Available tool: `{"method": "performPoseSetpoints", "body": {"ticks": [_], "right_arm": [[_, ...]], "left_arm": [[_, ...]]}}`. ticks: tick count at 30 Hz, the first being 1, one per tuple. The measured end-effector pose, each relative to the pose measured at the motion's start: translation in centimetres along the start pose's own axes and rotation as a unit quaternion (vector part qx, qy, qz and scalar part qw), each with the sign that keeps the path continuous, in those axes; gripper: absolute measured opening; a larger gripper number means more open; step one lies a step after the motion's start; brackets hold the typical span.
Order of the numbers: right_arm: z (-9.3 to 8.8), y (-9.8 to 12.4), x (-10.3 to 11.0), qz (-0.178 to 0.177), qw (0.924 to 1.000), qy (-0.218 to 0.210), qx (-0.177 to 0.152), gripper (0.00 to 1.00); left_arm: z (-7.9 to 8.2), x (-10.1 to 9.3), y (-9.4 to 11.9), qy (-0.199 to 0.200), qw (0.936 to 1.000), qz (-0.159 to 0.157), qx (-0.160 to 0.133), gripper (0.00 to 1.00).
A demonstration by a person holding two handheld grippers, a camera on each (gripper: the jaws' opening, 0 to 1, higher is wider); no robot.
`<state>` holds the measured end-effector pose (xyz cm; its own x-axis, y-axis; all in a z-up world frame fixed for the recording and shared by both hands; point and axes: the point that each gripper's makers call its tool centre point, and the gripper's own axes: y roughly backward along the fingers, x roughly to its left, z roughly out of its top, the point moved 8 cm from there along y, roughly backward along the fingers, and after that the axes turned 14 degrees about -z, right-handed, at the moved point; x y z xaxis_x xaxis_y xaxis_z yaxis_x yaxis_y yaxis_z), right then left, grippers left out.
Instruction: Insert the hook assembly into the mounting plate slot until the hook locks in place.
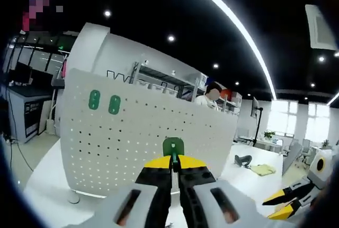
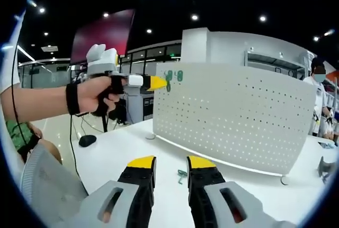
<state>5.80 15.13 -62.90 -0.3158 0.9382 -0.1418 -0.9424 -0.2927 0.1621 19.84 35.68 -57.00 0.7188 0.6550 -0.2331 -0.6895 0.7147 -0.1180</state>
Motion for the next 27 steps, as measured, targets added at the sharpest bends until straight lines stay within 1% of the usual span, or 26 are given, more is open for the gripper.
{"method": "performPoseSetpoints", "body": {"ticks": [3, 5, 9, 12, 13, 15, 17, 18, 21, 23, 27], "right_arm": [[-0.1, 0.1, -0.3, -0.002, 1.0000, -0.001, 0.003, 0.26], [-0.2, 0.2, -0.4, -0.004, 1.0000, -0.002, 0.005, 0.26], [-0.3, 0.7, -0.8, -0.015, 0.9998, -0.009, 0.002, 0.26], [-0.6, 0.9, -1.0, -0.023, 0.9996, -0.012, 0.006, 0.27], [-0.6, 0.9, -1.0, -0.024, 0.9996, -0.013, 0.004, 0.27], [-0.6, 1.0, -1.1, -0.025, 0.9996, -0.014, 0.005, 0.27], [-0.6, 1.0, -1.1, -0.025, 0.9996, -0.013, 0.005, 0.27], [-0.6, 1.0, -1.2, -0.024, 0.9996, -0.012, 0.005, 0.27], [-0.4, 1.1, -1.4, -0.024, 0.9996, -0.012, 0.006, 0.27], [-0.3, 1.1, -1.5, -0.024, 0.9996, -0.012, 0.003, 0.27], [-0.2, 1.1, -1.7, -0.025, 0.9996, -0.011, 0.004, 0.27]], "left_arm": [[0.4, 0.5, -0.6, -0.020, 0.9996, 0.018, 0.003, 0.02], [0.7, 0.7, -0.8, -0.029, 0.9992, 0.029, 0.001, 0.02], [1.0, 1.2, -1.4, -0.040, 0.9982, 0.045, 0.006, 0.02], [1.2, 1.4, -1.9, -0.068, 0.9958, 0.060, 0.014, 0.02], [1.4, 1.6, -2.0, -0.091, 0.9931, 0.071, 0.020, 0.02], [1.6, 1.6, -2.5, -0.091, 0.9927, 0.076, 0.020, 0.02], [1.8, 1.9, -2.9, -0.105, 0.9908, 0.082, 0.024, 0.03], [1.9, 2.0, -3.2, -0.102, 0.9910, 0.084, 0.024, 0.03], [2.5, 2.3, -3.6, -0.106, 0.9895, 0.095, 0.022, 0.03], [2.7, 2.4, -3.9, -0.110, 0.9891, 0.096, 0.019, 0.03], [3.3, 2.7, -4.5, -0.130, 0.9858, 0.104, 0.020, 0.03]]}}
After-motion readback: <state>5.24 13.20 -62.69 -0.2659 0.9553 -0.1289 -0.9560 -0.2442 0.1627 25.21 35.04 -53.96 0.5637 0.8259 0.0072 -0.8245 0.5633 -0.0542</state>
